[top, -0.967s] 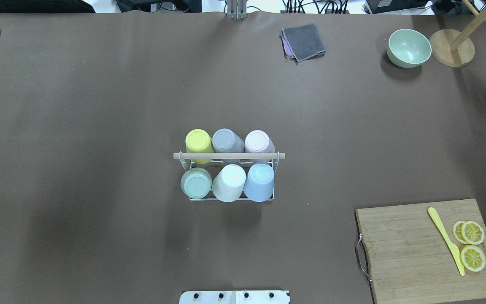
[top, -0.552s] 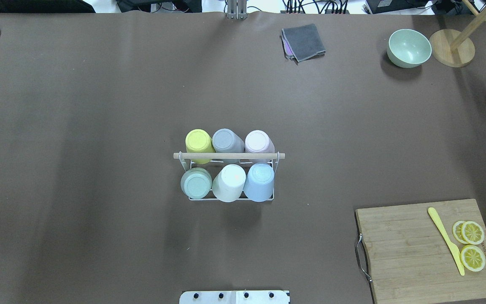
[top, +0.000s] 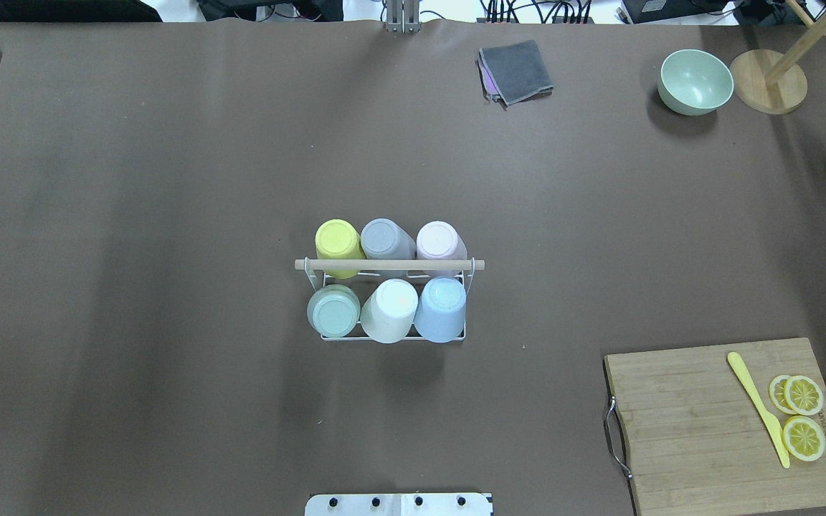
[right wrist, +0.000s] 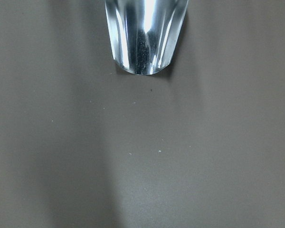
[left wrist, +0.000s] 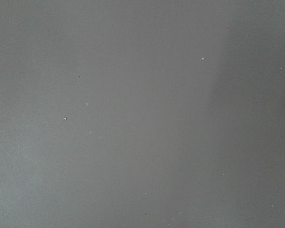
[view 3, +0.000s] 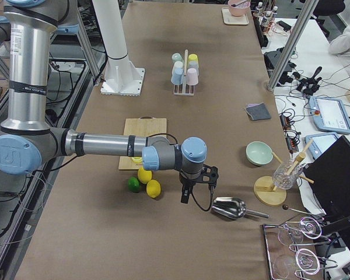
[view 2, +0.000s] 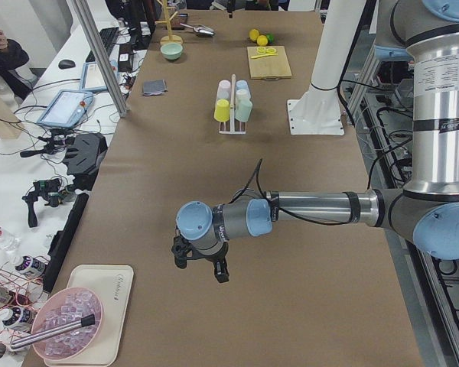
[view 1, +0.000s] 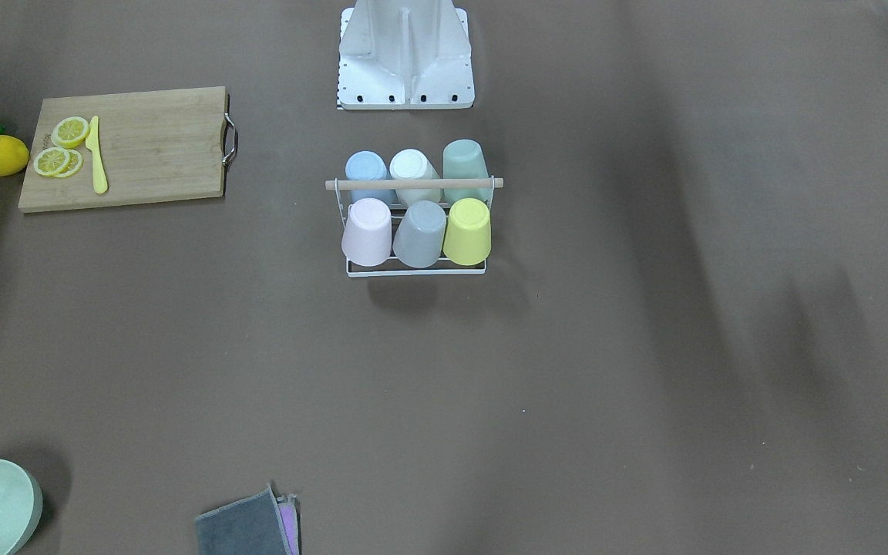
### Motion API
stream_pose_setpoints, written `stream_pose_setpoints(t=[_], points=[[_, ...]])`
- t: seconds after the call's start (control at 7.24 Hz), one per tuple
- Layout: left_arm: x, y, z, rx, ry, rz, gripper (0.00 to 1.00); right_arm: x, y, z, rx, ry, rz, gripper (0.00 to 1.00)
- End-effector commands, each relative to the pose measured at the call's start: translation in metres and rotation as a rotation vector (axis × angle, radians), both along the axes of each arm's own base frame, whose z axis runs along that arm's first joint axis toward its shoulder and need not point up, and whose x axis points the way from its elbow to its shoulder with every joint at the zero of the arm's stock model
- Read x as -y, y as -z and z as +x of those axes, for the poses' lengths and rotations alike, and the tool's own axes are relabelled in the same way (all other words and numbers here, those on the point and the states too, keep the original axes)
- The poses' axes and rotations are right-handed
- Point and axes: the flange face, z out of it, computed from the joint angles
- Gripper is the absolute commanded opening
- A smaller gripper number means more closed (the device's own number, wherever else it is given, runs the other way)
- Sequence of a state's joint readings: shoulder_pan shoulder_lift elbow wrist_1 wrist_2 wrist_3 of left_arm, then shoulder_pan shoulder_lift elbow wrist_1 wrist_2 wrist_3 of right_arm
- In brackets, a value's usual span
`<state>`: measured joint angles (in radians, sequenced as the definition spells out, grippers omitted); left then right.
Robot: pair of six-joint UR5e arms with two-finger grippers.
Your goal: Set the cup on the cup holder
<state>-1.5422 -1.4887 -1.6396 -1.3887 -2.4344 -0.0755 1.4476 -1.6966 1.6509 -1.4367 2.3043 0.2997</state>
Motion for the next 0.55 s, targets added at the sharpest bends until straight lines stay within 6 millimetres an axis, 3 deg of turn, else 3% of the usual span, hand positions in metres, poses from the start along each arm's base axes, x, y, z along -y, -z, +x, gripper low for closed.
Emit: stream_pose_setpoints(t=[0.0,0.41], points=[[0.007,0.005,0.000,-0.001,-0.001,0.015,0.98,-0.001,-0.005,0.003,0.001,-0.006,-0.004,0.99],[0.006,0.005,0.000,0.000,-0.004,0.017,0.98,0.009,-0.020,0.025,0.000,-0.051,-0.026,0.99]])
